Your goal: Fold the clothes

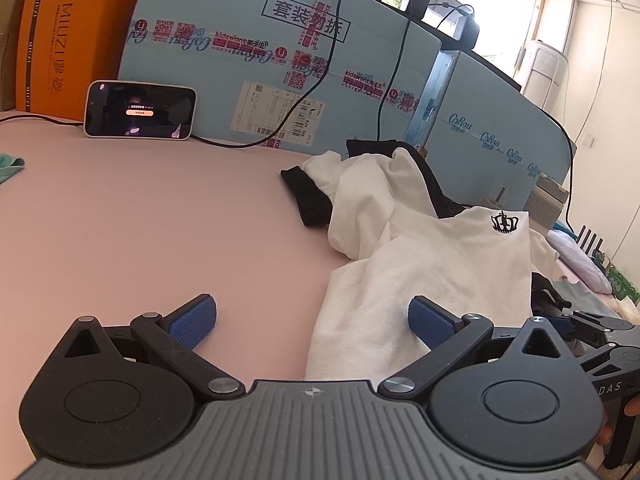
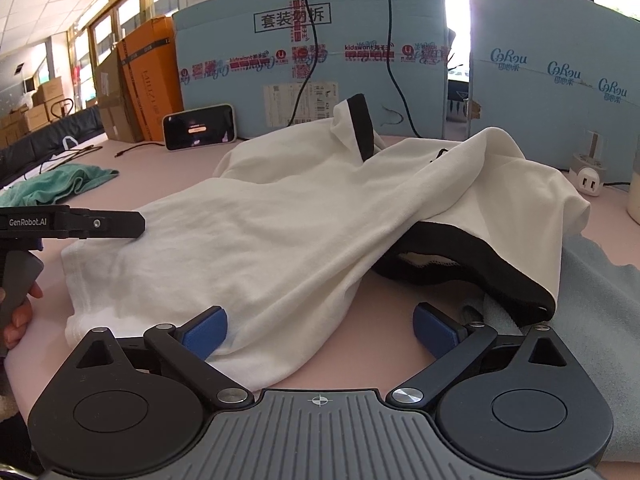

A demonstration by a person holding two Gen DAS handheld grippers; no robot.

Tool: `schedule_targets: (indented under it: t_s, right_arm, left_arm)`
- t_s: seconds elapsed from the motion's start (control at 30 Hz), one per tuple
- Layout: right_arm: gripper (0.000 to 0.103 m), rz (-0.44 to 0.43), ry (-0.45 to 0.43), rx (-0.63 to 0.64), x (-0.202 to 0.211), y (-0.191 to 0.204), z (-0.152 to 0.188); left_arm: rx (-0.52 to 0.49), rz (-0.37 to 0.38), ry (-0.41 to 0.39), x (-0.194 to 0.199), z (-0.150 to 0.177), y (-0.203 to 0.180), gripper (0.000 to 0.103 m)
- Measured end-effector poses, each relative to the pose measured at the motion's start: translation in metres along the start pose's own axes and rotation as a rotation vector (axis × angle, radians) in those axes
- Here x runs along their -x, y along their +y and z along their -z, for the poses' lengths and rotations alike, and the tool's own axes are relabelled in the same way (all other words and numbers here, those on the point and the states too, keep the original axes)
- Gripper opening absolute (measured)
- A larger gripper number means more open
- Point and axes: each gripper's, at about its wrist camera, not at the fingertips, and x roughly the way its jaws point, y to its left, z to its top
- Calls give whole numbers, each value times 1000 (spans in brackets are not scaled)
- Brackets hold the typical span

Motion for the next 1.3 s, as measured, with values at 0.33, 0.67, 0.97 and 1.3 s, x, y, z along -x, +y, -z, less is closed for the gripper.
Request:
schedule_targets:
  t_s: [0.33,0.67,0.97,1.3]
  right_arm:
    - [101,-45,-24,-64,4,-9,1]
    - [102,-71,-38,-99,4,-14,1]
    - [102,-83,-51,-125,6,-17,3]
    - [102,-88,-61,-145,7,-21,5]
  left_arm:
    - [-40,-33,-42,14,3,-4,103]
    - [-340,-108,-79,54,26,-29,103]
    - [-491,-136,-130,68,33,-49,97]
    - [-552,-149,-44,70,43,-45,55]
